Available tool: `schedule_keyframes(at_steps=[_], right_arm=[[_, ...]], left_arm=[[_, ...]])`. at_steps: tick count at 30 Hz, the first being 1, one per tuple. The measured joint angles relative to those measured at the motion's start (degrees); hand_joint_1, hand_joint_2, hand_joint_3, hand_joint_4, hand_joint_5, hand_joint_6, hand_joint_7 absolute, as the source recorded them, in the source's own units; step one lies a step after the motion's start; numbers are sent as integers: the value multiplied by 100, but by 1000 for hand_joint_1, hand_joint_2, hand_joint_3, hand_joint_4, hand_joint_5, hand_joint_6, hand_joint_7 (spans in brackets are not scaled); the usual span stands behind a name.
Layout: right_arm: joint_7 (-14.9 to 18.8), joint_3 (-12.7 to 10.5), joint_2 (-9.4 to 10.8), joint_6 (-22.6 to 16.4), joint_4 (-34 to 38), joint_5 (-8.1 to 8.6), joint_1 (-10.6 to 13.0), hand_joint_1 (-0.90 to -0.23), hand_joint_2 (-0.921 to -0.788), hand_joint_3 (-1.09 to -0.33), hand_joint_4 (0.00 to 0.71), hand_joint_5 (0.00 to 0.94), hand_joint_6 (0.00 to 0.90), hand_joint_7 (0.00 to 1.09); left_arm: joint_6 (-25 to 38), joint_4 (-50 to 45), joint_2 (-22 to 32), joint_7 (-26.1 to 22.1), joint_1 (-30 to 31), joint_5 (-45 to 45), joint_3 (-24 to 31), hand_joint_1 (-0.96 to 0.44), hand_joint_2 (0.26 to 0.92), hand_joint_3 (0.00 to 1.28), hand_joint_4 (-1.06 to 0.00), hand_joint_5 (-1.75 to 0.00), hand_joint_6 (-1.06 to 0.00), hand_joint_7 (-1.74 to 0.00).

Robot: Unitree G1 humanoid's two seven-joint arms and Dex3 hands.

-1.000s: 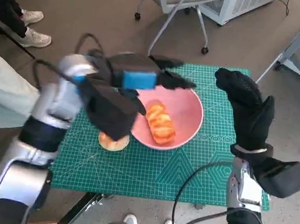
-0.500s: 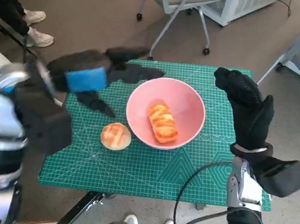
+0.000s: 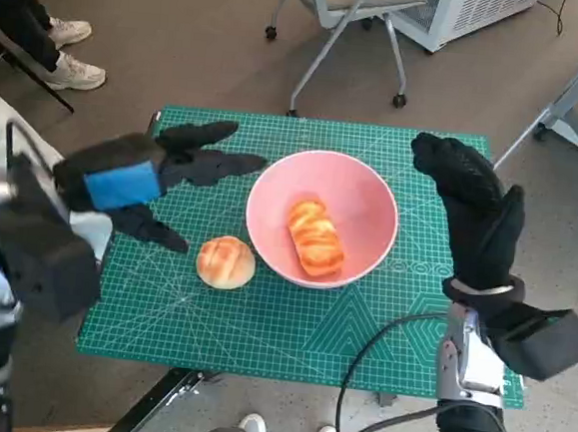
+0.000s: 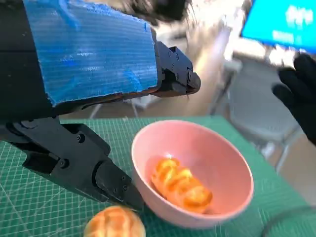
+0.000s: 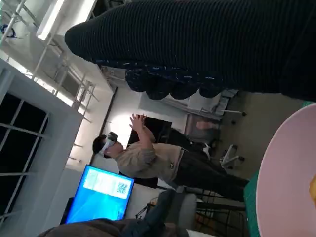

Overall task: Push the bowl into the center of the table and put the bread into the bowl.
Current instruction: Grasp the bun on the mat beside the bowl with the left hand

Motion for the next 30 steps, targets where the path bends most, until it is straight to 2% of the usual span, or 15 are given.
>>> schedule_keyframes(at_steps=[6,14,30], right_arm=[[21,2,-7,17,-7,7,-14,-716,-921,-846,198,1,44,529],[30,0,-14,52,-27,8,-15,-716,-921,-847,198,1,44,529],[52,-7,-24,63,-21,8,-36,-716,-921,-846,198,1,42,530]], left_arm=[[28,-9,-205,631,534,177,89,-375,731,9,-149,-23,-323,-32],[372,-120,-287,898,957,420,76,-360,739,9,-179,-23,-353,-41],[519,-111,-560,1400,1167,768,-180,-354,747,5,-238,-21,-380,-36]])
